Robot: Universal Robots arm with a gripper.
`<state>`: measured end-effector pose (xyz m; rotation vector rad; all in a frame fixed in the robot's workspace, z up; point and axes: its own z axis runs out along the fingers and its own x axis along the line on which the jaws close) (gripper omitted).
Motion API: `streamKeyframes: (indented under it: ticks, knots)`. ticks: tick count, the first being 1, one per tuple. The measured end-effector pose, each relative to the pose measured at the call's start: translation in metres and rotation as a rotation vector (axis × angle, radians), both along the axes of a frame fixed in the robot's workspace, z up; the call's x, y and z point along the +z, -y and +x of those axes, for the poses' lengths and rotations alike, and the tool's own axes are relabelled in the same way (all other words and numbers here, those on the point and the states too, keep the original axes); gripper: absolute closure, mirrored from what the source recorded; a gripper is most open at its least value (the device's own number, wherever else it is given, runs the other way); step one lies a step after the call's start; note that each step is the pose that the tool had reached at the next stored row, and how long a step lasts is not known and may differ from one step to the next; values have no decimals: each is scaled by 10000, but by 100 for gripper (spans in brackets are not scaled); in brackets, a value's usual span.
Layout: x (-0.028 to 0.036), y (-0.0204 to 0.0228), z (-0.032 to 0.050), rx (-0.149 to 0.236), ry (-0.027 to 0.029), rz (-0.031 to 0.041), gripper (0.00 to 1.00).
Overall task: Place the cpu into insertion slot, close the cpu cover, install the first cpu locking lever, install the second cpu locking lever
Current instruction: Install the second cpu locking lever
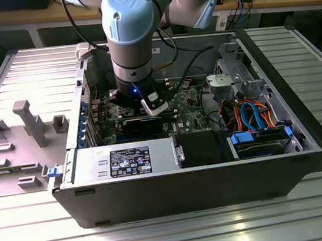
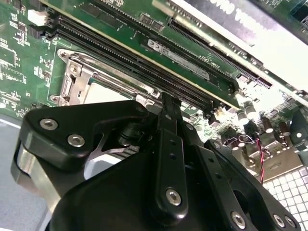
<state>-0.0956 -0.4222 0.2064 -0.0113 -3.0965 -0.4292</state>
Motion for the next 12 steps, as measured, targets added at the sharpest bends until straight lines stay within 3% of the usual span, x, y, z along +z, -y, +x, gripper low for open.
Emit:
streamKeyframes:
  ticks: [3,8,12]
  knots:
    - [-12,33,-4,-6,-4,90,89]
    - [-30,54,-11,-9,-4,304,89]
    - [-37,54,-13,-7,-2,347,89]
